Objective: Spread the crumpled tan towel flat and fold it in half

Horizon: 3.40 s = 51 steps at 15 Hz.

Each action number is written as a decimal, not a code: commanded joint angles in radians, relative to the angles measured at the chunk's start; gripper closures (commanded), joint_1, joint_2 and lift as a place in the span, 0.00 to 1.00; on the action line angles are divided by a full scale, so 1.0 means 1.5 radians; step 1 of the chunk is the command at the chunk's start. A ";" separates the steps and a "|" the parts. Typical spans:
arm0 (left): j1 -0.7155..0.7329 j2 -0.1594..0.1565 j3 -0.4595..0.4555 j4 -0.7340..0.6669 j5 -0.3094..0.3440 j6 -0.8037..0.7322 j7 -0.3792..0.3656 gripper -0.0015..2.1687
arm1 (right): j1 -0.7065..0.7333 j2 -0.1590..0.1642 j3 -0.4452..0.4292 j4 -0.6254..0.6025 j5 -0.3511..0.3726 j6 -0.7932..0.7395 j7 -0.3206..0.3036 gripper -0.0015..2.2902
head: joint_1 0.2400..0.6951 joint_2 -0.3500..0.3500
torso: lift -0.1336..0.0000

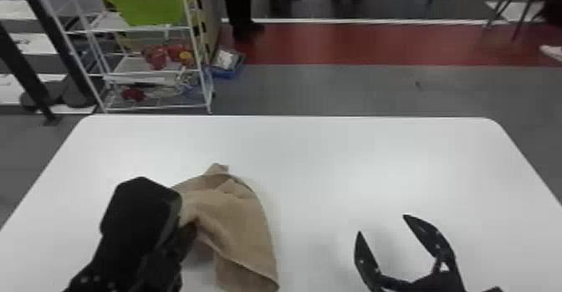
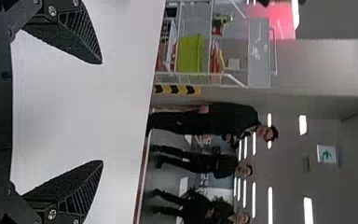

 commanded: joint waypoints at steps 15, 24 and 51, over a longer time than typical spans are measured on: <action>-0.016 -0.015 -0.180 0.002 -0.141 0.041 -0.009 0.49 | -0.035 -0.004 0.143 0.005 0.215 0.091 0.046 0.10 | 1.00 0.86 | 0.08; -0.016 -0.013 -0.197 0.001 -0.142 0.041 -0.006 0.49 | -0.072 0.005 0.173 0.033 0.218 0.121 0.045 0.16 | 1.00 0.90 | 0.08; -0.056 0.037 -0.080 0.031 -0.198 -0.020 -0.094 0.44 | -0.117 -0.095 0.031 -0.186 0.268 0.193 0.126 0.63 | 1.00 0.66 | 0.08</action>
